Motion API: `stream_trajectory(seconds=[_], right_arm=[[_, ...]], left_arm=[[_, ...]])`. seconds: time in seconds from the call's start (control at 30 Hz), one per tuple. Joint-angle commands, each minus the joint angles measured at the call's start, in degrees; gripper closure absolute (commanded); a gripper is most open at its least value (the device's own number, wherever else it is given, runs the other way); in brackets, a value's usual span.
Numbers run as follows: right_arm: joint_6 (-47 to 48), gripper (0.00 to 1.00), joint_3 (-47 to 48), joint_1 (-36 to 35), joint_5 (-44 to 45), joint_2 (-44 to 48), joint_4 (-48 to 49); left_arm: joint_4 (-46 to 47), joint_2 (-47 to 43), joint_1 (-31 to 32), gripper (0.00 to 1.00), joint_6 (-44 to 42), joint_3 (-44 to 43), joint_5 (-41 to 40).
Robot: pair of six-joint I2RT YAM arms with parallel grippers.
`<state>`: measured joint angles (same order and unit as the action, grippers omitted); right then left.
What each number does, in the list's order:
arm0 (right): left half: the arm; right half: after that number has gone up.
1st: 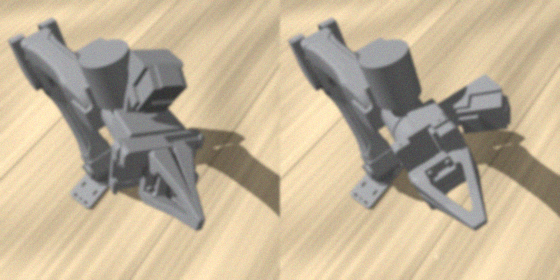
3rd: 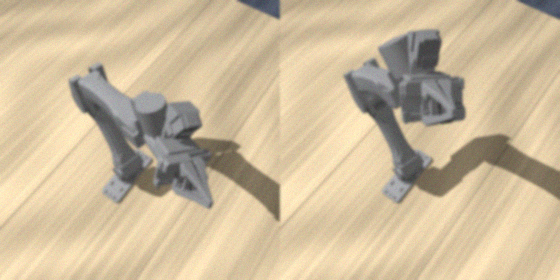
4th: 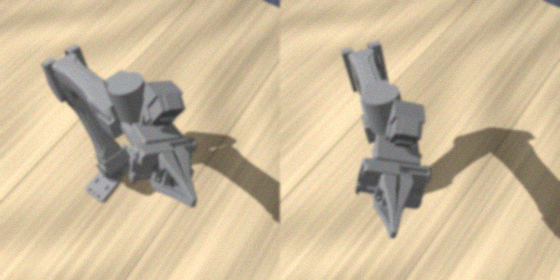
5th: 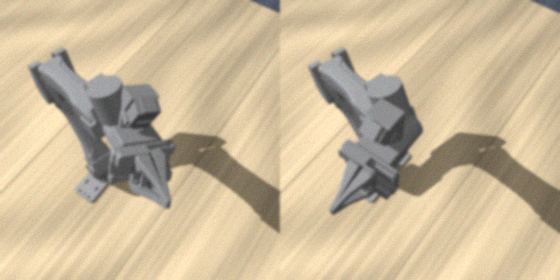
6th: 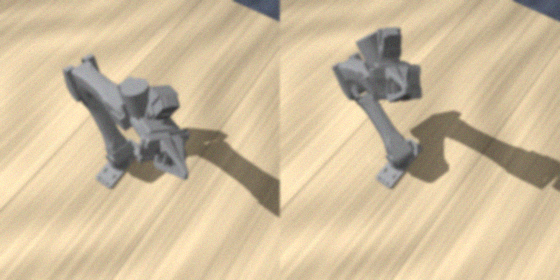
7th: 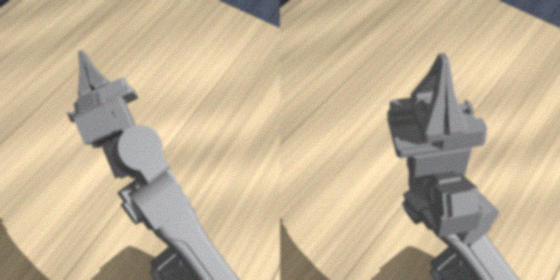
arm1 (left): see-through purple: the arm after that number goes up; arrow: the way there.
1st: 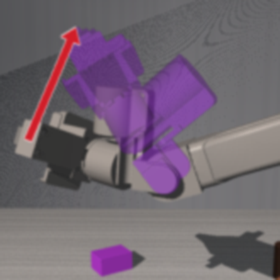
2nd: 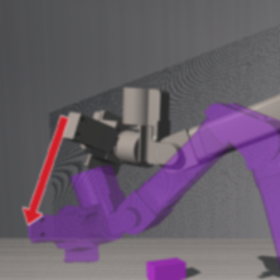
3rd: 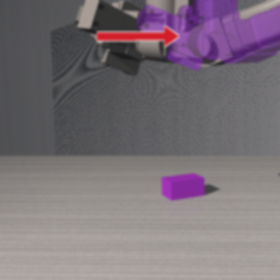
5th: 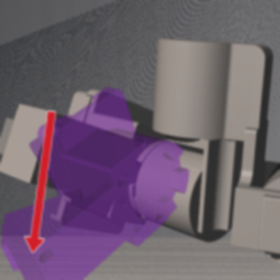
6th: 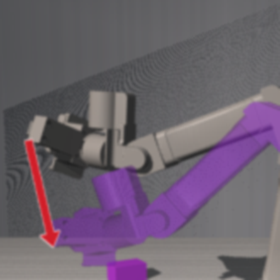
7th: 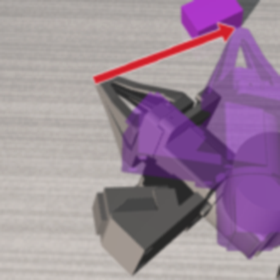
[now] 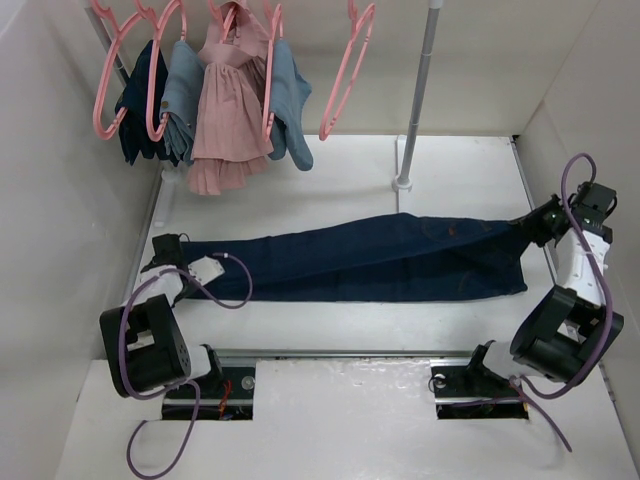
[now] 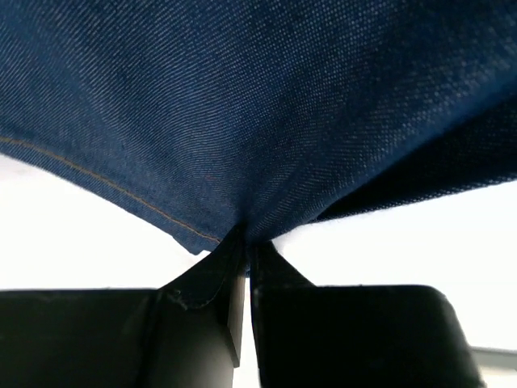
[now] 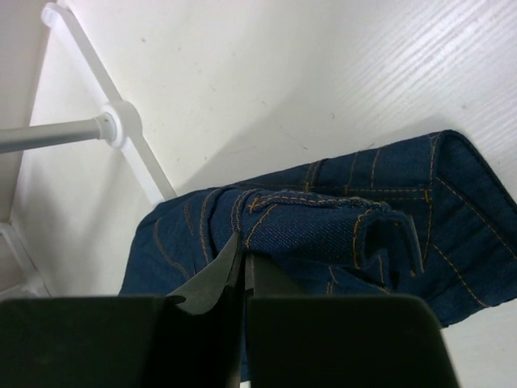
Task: Place the trousers on the hanger
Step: Fold the trousers at the center of the board.
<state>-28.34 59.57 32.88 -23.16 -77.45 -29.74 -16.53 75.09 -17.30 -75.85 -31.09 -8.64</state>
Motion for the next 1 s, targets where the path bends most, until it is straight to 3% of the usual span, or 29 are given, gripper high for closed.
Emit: stream_trajectory(seconds=[0.0, 0.27, 0.4, 0.5, 0.97], right_arm=[[1.88, 1.00, 4.68, -0.10, 1.54, 2.22, 1.88], [2.41, 1.00, 6.52, -0.10, 1.54, 2.22, 0.82], [2.41, 1.00, 6.52, -0.10, 1.01, 2.22, 1.34], [2.41, 1.00, 6.00, -0.10, 1.01, 2.22, 1.35], [2.93, 1.00, 7.05, -0.10, 0.49, 0.46, 1.35]], left_arm=[[-11.23, -1.78, -1.33, 1.00, 0.18, -1.50, 2.32], [-13.36, -1.79, -1.33, 0.77, -0.52, -3.10, 1.71], [-11.94, -1.79, -1.33, 0.79, -0.52, -1.43, -0.14], [-12.47, -2.32, -1.33, 1.00, 0.09, -1.43, -0.67], [-26.52, -2.84, -1.33, 1.00, 5.45, -15.40, 3.11]])
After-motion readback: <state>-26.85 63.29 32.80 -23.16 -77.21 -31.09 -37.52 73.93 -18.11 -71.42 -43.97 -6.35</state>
